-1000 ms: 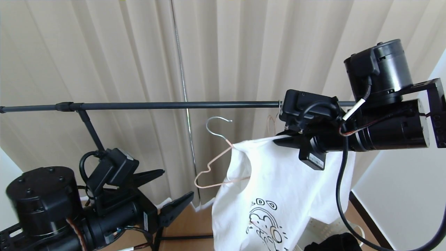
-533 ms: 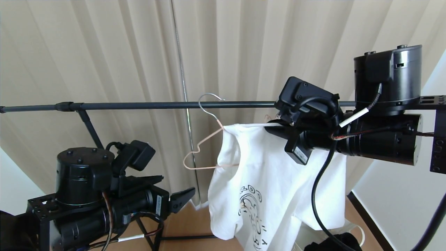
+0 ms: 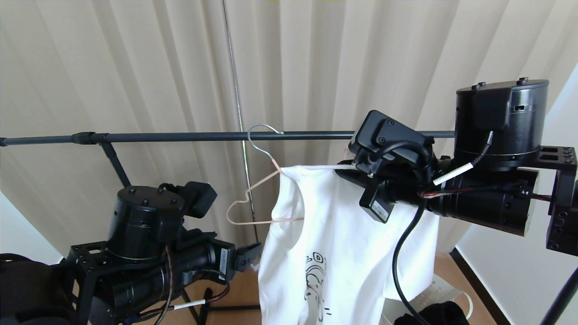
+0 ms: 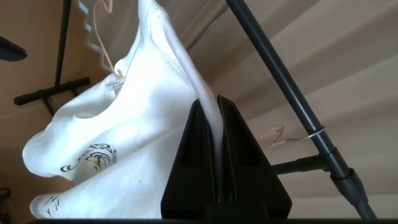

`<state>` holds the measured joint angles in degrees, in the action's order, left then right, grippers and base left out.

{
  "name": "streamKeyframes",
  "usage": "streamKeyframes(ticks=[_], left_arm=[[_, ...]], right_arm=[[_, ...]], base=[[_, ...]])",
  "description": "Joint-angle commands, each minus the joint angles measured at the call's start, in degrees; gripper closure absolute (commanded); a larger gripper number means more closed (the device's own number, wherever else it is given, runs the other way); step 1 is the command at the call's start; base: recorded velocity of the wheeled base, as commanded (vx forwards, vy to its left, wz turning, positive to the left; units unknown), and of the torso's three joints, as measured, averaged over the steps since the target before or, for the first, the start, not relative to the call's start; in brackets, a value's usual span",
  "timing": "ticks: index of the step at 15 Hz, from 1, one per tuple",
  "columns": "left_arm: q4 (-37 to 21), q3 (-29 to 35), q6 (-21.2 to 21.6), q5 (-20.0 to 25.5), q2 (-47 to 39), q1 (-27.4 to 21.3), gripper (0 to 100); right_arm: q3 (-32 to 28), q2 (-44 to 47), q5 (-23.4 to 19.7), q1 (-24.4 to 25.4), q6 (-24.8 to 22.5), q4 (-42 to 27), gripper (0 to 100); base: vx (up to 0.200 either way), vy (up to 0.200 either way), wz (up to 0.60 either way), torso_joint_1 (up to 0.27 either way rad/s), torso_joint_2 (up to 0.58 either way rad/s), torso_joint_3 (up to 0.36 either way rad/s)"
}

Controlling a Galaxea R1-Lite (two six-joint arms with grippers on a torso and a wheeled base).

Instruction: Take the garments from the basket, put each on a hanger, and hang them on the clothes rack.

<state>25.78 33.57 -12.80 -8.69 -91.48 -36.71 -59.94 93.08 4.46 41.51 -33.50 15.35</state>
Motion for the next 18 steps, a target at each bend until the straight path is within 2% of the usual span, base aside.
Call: streamKeyframes(ticks=[1,3,5,8,11,14,18], left_arm=[[0.06,0.97,-1.26,-1.85,-2.13,-0.74,0],[0.06,1.76,-2.49,-5.02,-2.65,-2.05,0],[0.32,2.2,-2.76,-8.18,-3.71,-3.37,0],[0.32,5.45,-7.41,-13.98,-6.78,-4.16,0],[0.41,7.12,-11.02,-15.21,-8.63,-5.31,0],[1.02,8.61,-13.3,-18.47,-10.21,-5.92,0],[1.2,7.74,-13.04,-18.55,-11.71,-7.59,0]], right_arm=[[-0.09,0.0,0.81,1.29,2.3,1.09,100],[-0.09,0.35,3.27,2.61,4.32,2.49,100],[-0.09,0.35,3.36,2.88,5.02,3.46,100],[0.0,0.26,4.68,4.11,8.54,4.78,100],[0.0,0.0,4.77,4.63,10.56,4.87,100],[-0.09,-0.35,4.77,5.07,11.53,4.87,100],[-1.14,-0.35,4.85,5.07,12.32,4.95,100]], base=[[0.0,0.0,0.0,0.0,0.0,0.0],[0.0,0.0,0.0,0.0,0.0,0.0],[0.0,0.0,0.0,0.0,0.0,0.0],[0.0,0.0,0.0,0.0,0.0,0.0],[0.0,0.0,0.0,0.0,0.0,0.0],[0.0,0.0,0.0,0.0,0.0,0.0],[0.0,0.0,0.0,0.0,0.0,0.0]])
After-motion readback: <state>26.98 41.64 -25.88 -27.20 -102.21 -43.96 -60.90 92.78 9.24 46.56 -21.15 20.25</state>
